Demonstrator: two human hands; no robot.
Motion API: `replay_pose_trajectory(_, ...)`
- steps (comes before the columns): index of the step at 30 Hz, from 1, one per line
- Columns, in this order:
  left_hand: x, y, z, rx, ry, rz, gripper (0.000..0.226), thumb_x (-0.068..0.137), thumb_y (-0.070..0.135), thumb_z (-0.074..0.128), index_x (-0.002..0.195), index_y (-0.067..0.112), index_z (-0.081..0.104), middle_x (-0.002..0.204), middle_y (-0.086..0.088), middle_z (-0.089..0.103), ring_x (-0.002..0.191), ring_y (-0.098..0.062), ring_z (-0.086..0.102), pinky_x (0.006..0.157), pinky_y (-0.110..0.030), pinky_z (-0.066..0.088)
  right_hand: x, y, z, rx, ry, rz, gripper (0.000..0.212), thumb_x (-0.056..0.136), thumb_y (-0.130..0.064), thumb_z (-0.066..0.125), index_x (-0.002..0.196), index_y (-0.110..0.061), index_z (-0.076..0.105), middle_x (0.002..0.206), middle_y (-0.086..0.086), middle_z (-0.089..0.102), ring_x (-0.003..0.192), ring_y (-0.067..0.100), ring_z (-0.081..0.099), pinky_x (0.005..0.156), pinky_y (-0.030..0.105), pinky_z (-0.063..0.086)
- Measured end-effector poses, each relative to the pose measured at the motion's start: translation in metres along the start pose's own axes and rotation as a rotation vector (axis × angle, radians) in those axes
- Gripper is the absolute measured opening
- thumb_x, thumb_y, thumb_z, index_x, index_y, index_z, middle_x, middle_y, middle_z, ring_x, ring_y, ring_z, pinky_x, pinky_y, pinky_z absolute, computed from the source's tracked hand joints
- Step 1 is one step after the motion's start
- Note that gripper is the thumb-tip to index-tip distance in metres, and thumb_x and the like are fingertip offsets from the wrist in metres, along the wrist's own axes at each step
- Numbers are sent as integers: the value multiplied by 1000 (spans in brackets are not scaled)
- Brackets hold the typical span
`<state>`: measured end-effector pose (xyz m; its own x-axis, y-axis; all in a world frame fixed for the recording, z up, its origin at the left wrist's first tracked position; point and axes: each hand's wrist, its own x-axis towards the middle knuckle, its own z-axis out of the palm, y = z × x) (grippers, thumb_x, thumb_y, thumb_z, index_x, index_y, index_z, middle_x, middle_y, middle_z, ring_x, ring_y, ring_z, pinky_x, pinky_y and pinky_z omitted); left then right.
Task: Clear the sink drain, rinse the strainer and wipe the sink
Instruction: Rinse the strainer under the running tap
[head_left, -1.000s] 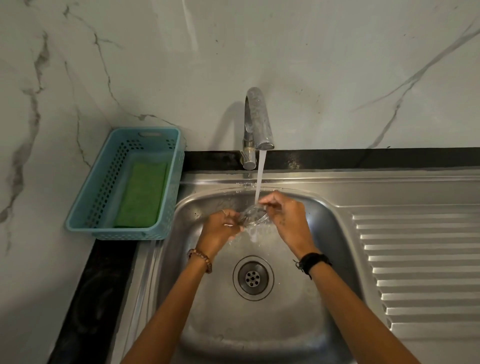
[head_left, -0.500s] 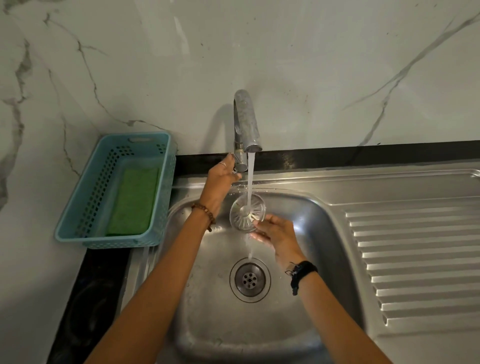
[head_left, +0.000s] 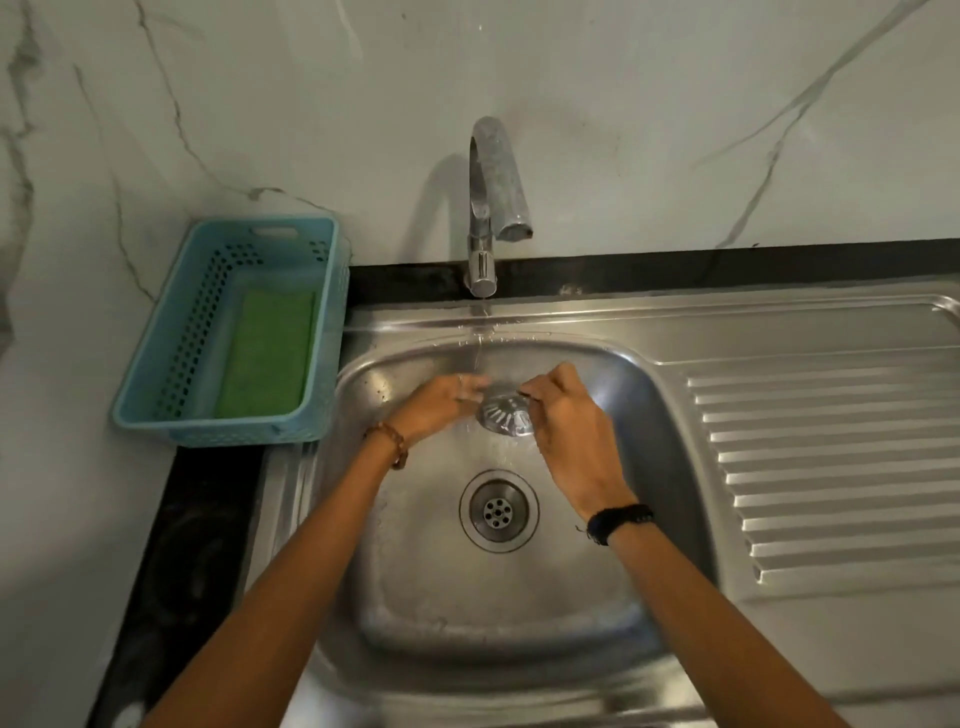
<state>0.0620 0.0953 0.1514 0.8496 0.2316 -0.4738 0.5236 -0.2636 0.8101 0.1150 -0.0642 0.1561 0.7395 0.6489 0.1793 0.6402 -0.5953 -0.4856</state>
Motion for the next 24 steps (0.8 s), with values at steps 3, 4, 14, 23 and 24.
replay_pose_trajectory(3,-11,-30,20,-62,-53,-39,36,88,3,54,123,10,53,127,-10,57,107,-16,53,82,-23,46,-14,-1,1,-191,-31,-189,23,67,-1,76,87,-7,67,84,6,61,59,18,60,44,13,31)
replay_pose_trajectory(4,-13,-39,25,-84,-24,-32,36,86,3,56,121,11,54,124,-9,59,103,-15,54,83,-26,46,-19,1,4,-236,-15,-249,26,60,0,81,81,-8,67,78,5,62,57,17,59,42,16,35)
replay_pose_trajectory(14,0,-129,73,638,15,-93,86,81,11,67,147,18,12,156,-9,15,141,-25,22,113,-38,28,-39,47,92,59,-284,439,12,90,-2,46,98,-3,53,102,16,60,88,30,59,62,26,38)
replay_pose_trajectory(23,4,-149,104,940,-109,-121,65,95,4,35,147,25,3,154,-22,6,134,-37,31,103,-40,35,-46,68,138,78,-396,601,23,85,9,40,94,-1,58,103,20,64,92,34,60,72,33,47)
replay_pose_trajectory(24,5,-149,107,969,-111,-104,56,98,8,28,148,21,6,154,-22,6,135,-37,29,104,-40,34,-48,70,139,66,-411,600,25,85,9,41,95,-1,61,104,19,65,93,33,61,75,34,49)
